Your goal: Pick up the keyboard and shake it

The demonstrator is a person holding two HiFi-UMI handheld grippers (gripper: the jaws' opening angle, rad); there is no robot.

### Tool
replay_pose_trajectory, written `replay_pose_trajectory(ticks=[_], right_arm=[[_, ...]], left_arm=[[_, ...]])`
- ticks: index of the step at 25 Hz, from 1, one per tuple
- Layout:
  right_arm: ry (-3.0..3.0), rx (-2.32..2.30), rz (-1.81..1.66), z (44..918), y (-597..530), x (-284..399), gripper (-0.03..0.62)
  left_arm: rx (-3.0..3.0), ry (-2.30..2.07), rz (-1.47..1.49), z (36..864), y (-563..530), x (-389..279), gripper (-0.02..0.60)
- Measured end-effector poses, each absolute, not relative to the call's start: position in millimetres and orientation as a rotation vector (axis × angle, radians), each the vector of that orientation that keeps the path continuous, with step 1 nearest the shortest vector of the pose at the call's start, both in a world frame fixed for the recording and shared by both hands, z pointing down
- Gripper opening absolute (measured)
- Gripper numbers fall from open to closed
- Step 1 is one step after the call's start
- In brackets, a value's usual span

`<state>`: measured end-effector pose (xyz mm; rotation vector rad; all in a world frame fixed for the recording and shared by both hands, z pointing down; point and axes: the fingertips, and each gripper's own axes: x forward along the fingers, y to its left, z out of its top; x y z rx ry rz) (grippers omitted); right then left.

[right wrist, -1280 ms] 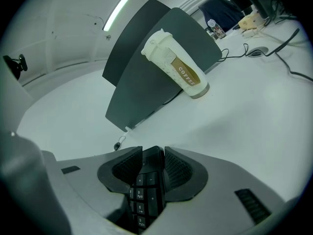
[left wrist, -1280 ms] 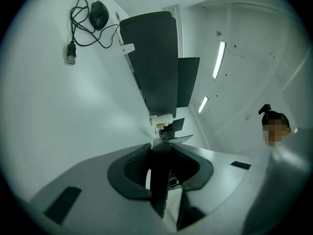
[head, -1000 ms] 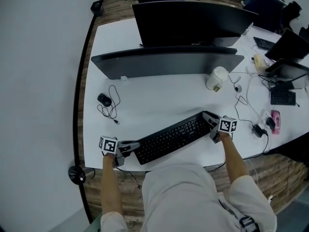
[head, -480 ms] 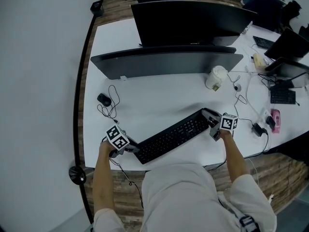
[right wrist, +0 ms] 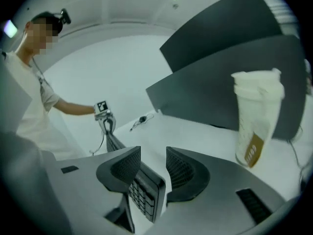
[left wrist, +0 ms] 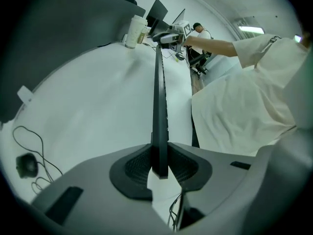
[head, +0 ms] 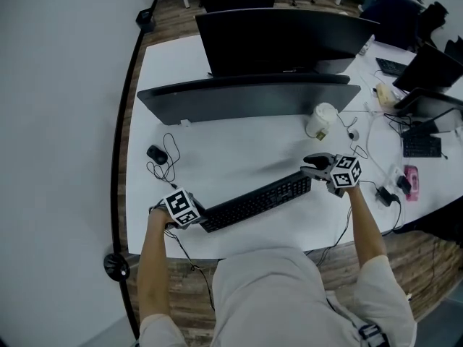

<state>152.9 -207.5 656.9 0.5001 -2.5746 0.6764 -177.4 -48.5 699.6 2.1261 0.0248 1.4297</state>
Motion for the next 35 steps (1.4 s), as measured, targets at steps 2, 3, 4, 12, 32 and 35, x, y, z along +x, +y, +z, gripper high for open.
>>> replay_pose_trajectory(ticks=[2, 3, 4, 12, 32, 35], right_arm=[[-2.446, 0.273, 0.505, 655, -196, 136, 0.200], [-2.349, 0.151, 0.444, 661, -186, 131, 0.202], [-2.242, 0.040, 0.402, 669, -176, 129, 0.204], [-1.918, -0.271, 0.347, 698, -145, 130, 0.161], [-1.921, -0.227, 0.071, 677, -122, 126, 0.129], [-1.932, -0.090, -0.089, 658, -144, 115, 0.127]], left_arm=[[2.143, 0.022, 1.493, 697, -55, -177, 0.104], [2.149, 0.021, 1.527, 696, -57, -177, 0.104], [2.153, 0.021, 1.563, 695, -59, -177, 0.104], [2.139, 0.042, 1.748, 695, -60, -178, 0.109], [2.270, 0.147, 2.004, 712, -56, -184, 0.126], [2.360, -0.117, 2.123, 711, -95, -195, 0.115]])
